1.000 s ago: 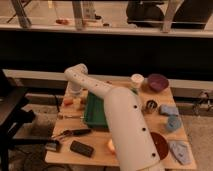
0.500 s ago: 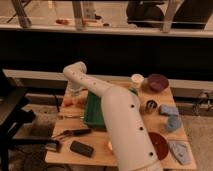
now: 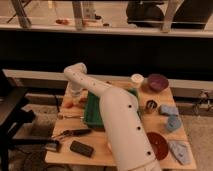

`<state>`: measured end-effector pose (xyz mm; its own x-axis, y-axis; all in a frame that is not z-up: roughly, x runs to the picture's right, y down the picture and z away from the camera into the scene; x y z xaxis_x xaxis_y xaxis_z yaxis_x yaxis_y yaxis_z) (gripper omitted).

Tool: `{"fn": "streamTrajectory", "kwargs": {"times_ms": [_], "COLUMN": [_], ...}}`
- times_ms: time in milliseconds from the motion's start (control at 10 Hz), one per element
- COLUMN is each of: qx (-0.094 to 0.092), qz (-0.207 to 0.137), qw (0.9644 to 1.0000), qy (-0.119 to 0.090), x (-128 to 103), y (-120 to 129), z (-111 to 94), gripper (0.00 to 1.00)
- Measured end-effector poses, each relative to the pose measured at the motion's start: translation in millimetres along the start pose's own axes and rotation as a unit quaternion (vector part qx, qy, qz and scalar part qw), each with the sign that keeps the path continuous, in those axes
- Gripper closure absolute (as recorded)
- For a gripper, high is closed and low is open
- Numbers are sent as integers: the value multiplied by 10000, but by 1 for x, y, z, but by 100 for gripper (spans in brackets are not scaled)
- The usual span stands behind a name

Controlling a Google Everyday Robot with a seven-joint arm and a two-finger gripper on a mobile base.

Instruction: Place pepper in metal cup

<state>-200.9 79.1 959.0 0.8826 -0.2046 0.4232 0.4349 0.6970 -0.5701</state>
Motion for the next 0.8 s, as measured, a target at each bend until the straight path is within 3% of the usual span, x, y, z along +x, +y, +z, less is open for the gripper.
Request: {"fn": "streamTrajectory", "kwargs": {"times_ms": [200, 500, 800], "qx": [33, 157, 560], "qz": [4, -104, -354], "qw": [10000, 9998, 9978], "qy": [3, 14, -68], "x": [0, -8, -32], "y": [-2, -1, -2], "z": [-1, -7, -55], "gripper": [94, 96, 96]}}
